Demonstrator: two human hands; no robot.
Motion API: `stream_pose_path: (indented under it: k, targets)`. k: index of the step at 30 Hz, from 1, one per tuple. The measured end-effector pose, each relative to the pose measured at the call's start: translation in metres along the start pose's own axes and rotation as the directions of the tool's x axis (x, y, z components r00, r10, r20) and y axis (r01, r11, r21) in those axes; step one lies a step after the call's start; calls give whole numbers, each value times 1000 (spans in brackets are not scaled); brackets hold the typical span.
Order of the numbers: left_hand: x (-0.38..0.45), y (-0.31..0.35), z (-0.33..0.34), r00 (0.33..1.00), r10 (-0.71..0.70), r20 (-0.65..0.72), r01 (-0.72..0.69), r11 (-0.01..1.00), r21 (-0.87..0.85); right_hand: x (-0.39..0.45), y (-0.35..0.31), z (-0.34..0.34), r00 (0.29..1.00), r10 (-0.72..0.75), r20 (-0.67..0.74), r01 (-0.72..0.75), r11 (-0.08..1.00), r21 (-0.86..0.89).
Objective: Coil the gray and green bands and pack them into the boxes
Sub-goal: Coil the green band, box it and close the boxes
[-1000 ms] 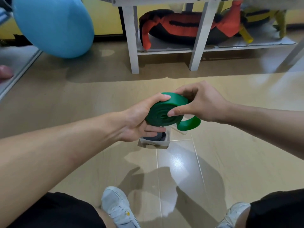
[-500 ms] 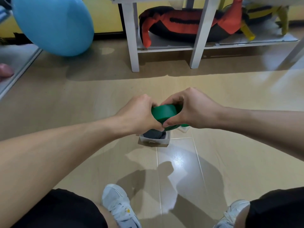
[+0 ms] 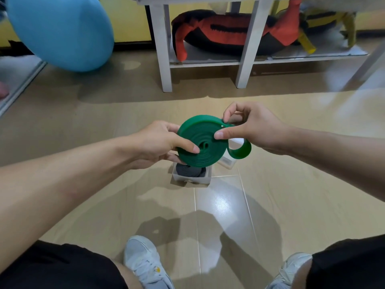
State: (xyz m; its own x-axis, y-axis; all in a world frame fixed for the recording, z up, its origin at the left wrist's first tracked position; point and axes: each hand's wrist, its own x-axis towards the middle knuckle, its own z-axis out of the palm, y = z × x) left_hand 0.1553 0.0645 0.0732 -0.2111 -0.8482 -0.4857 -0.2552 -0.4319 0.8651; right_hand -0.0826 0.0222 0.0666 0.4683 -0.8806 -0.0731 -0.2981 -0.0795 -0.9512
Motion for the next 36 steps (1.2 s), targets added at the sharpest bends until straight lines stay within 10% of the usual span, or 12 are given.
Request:
stream_pose_path:
  k: [10, 28, 36]
  targets:
    - [-1, -1, 15, 977, 204, -61, -109, 726, 678, -3, -8, 28, 995, -57, 86, 85, 924, -373]
    - [-2, -12, -5, 997, 63, -44, -43, 934, 355, -7, 3, 15, 992, -38, 121, 70, 961, -266]
    - [-4, 0, 16, 989, 144, 42, -135, 733, 667, -8, -11, 28, 981, -9, 195, 82, 927, -366]
